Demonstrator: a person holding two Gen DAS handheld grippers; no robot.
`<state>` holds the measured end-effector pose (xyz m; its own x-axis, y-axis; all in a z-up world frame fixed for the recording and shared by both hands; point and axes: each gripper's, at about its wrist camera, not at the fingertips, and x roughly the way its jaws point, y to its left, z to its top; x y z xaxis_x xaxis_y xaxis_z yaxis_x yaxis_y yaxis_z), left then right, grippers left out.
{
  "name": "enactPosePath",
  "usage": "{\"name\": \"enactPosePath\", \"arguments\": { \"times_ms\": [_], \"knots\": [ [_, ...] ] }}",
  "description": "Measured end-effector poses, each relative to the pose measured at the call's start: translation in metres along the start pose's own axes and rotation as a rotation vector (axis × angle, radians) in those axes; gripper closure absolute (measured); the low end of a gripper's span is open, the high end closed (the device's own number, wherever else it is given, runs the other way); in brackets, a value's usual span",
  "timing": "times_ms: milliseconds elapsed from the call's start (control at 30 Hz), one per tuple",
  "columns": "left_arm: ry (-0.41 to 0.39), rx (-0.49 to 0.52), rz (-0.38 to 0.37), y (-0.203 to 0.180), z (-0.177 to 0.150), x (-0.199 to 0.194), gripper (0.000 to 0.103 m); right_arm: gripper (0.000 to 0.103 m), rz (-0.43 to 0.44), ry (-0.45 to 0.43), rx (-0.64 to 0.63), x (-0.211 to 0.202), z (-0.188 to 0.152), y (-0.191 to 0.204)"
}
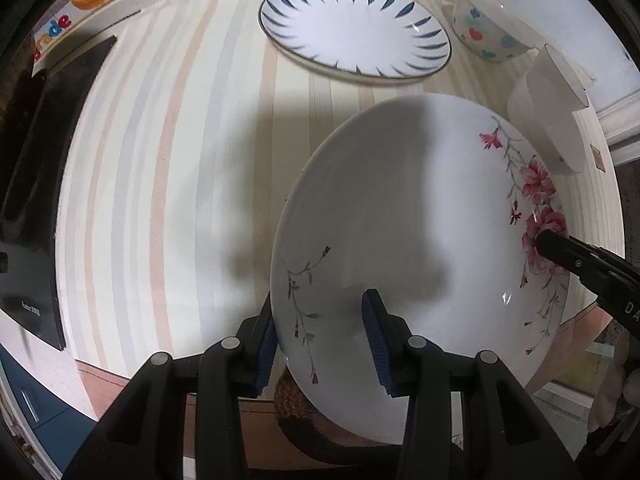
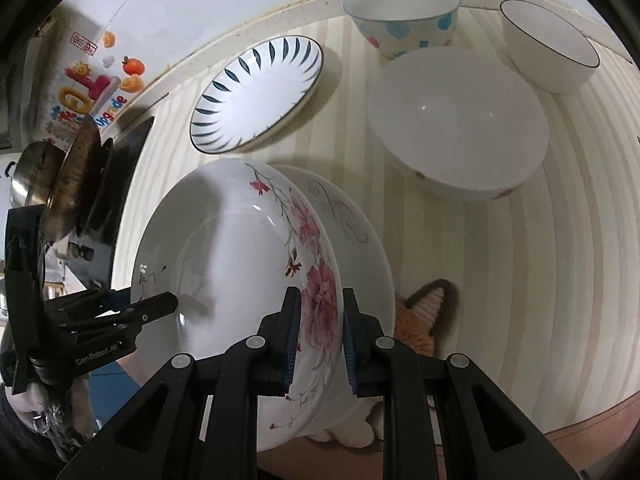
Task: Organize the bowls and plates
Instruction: 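Lift the two stacked plates with both grippers toward the blue-leaf plate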
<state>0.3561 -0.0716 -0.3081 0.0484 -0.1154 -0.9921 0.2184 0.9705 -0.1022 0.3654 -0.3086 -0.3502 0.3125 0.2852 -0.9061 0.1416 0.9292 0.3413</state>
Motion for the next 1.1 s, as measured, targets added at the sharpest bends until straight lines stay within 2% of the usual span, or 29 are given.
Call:
{"name": "enactPosePath", "arguments": {
  "times_ms": [367, 800, 1100],
  "knots": [
    [0.021, 0.022, 0.028, -0.017, 0.007, 0.021, 0.065, 0.082, -0.012, 0.004, 0.002, 0.001, 0.006, -0.008],
    [0.015, 0.028, 0.064, -0.039, 0.007, 0.026, 0.065, 0.082, -0.034, 0.017, -0.015, 0.003, 0.005, -0.006],
    [0.017, 0.023, 0.073, -0.033, 0.007, 0.024, 0.065, 0.082, -0.033, 0.057, 0.001, 0.004, 0.0, -0.008]
  ]
}}
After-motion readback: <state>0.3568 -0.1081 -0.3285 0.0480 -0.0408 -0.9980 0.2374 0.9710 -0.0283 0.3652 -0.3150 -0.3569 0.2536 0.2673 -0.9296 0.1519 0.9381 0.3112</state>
